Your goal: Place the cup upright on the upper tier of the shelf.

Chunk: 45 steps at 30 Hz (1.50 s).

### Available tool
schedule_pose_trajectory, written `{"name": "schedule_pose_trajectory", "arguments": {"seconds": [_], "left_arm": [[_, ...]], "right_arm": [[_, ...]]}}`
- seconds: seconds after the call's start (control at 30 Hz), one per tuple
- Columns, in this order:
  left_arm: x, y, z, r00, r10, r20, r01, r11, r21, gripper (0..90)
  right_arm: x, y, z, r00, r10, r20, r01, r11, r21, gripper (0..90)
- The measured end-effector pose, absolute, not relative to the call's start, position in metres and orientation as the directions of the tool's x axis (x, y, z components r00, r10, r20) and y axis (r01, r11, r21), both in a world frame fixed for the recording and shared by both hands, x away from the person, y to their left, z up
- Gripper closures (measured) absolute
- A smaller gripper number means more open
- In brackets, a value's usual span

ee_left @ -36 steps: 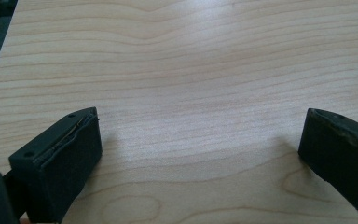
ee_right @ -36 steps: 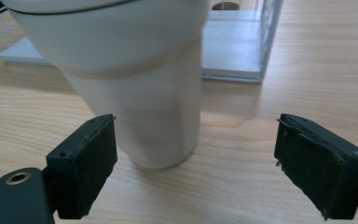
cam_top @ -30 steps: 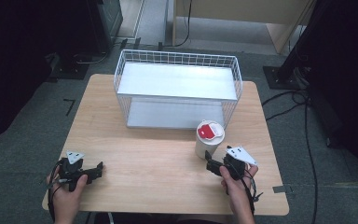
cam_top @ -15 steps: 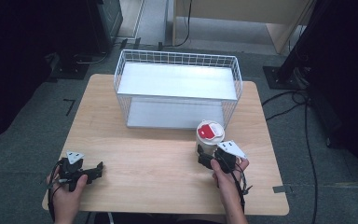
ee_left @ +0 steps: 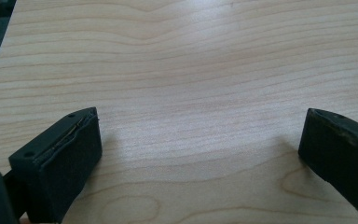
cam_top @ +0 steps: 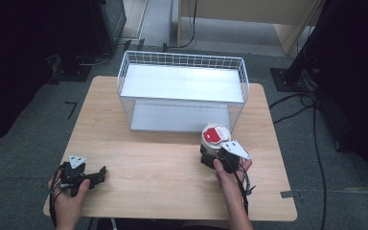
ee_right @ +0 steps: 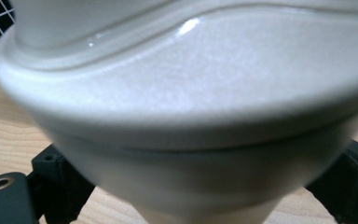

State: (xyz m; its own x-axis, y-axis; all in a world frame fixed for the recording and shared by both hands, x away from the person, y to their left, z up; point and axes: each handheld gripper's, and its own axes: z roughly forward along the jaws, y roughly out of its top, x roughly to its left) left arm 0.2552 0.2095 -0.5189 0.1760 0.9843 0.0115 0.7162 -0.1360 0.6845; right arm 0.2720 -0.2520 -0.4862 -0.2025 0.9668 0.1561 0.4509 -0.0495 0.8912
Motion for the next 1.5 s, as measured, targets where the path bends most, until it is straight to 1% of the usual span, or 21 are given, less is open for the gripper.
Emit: {"name": "schedule_pose_trajectory", "arguments": {"seconds": [0.43, 0.77, 0.97, 1.2, 1.27, 1.5], "left_arm": [[0.255, 0.21, -0.519, 0.176, 0.984, 0.012, 0.716, -0.136, 0.685, 0.0], [0.255, 0.21, -0.519, 0.176, 0.984, 0.012, 0.716, -0.137, 0.684, 0.0], [0.255, 0.21, -0.519, 0.177, 0.984, 0.012, 0.717, -0.137, 0.684, 0.0], [0.255, 0.21, -0.519, 0.177, 0.984, 0.012, 0.717, -0.137, 0.684, 0.0], [0.255, 0.21, -0.519, 0.177, 0.984, 0.012, 0.717, -0.137, 0.684, 0.0], [0.255, 0.21, -0.519, 0.177, 0.984, 0.012, 0.717, -0.137, 0.684, 0.0]], "right_arm": [[0.277, -0.248, -0.489, -0.184, 0.968, 0.171, 0.429, -0.078, 0.9, 6.1], [0.274, -0.247, -0.491, -0.182, 0.972, 0.151, 0.388, -0.07, 0.919, 8.2], [0.274, -0.25, -0.49, -0.172, 0.968, 0.18, 0.38, -0.103, 0.919, 8.7], [0.272, -0.248, -0.482, -0.186, 0.963, 0.197, 0.358, -0.121, 0.926, 8.8], [0.271, -0.247, -0.479, -0.192, 0.963, 0.187, 0.347, -0.112, 0.931, 8.8], [0.27, -0.245, -0.458, -0.212, 0.957, 0.196, 0.313, -0.124, 0.942, 8.8]]}}
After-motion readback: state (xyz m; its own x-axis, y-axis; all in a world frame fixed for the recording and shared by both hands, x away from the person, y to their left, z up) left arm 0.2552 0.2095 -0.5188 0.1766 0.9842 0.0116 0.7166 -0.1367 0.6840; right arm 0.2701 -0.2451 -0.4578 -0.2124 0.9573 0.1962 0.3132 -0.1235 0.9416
